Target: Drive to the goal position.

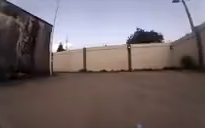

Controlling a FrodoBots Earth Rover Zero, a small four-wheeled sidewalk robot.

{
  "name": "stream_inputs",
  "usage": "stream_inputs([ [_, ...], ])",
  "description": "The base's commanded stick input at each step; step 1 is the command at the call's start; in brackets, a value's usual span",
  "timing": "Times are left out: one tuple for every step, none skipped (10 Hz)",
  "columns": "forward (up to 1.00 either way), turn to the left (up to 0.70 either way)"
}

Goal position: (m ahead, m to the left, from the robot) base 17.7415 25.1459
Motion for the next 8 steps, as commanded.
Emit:
stream_inputs([
  [1.00,0.00],
  [1.00,0.00],
  [1.00,0.00],
  [1.00,0.00],
  [1.00,0.01],
  [1.00,0.02],
  [1.00,0.13],
  [1.00,0.20],
])
